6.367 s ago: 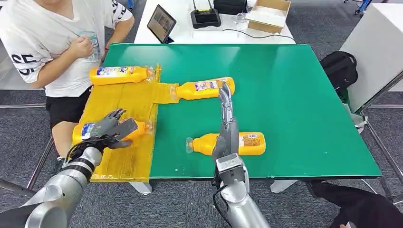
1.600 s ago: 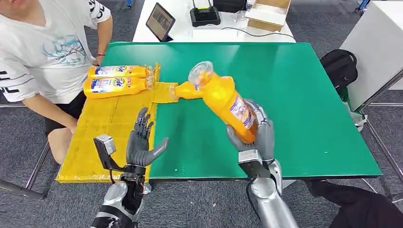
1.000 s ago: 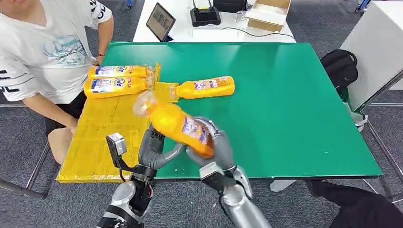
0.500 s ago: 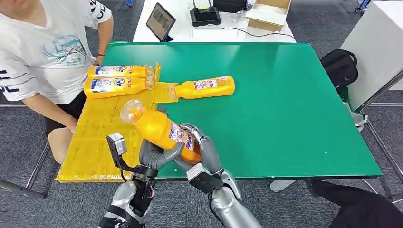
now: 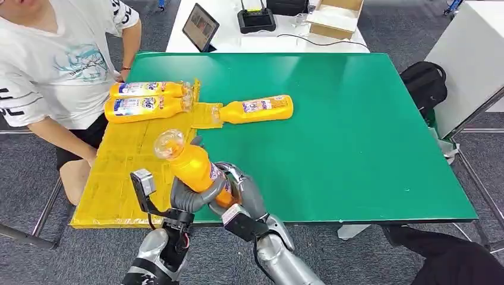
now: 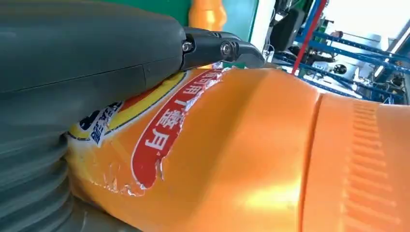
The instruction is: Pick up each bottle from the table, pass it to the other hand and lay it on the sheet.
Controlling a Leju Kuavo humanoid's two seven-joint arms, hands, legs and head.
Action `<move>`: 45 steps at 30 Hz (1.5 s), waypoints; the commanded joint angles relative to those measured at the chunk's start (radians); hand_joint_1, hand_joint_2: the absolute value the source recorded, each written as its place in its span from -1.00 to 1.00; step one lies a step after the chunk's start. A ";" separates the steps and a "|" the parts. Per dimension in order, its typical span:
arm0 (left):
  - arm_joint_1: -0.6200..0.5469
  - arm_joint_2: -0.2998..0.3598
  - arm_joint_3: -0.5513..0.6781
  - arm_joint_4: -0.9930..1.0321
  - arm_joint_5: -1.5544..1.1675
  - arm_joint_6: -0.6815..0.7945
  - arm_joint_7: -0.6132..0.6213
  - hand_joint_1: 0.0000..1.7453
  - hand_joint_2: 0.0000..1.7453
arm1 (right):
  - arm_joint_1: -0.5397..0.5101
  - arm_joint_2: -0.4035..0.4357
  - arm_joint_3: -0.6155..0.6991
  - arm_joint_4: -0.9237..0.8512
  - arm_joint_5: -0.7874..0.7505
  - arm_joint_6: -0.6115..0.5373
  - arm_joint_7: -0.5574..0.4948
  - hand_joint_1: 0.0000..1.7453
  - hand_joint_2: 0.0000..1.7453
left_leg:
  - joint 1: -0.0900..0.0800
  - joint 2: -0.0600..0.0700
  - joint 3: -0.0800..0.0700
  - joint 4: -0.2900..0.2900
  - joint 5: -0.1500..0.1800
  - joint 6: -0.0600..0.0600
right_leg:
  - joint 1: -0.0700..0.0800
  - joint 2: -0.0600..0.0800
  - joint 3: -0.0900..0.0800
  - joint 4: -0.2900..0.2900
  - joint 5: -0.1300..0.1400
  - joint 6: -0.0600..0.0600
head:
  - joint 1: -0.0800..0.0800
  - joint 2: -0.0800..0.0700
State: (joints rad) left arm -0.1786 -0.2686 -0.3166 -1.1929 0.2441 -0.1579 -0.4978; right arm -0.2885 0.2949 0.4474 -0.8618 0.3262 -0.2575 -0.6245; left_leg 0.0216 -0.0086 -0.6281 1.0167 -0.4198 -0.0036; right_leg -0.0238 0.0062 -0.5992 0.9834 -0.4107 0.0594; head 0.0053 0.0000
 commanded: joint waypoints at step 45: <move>-0.362 0.130 0.331 0.537 -0.888 0.856 -0.160 1.00 1.00 | 0.111 -0.063 0.042 -0.504 -0.038 -0.297 -0.014 -1.00 -1.00 | 0.001 0.002 0.005 -0.001 -0.001 0.001 | 0.001 0.001 0.005 -0.001 0.000 -0.003 | 0.001 0.000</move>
State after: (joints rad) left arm -0.4321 -0.1857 -0.0781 -0.8826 -0.5145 0.6806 -0.6813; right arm -0.1710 0.2747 0.4669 -1.3238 0.3040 -0.5448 -0.6294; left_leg 0.0217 -0.0089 -0.6280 1.0167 -0.4188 -0.0035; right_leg -0.0238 0.0064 -0.5989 0.9839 -0.4103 0.0593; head 0.0061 0.0000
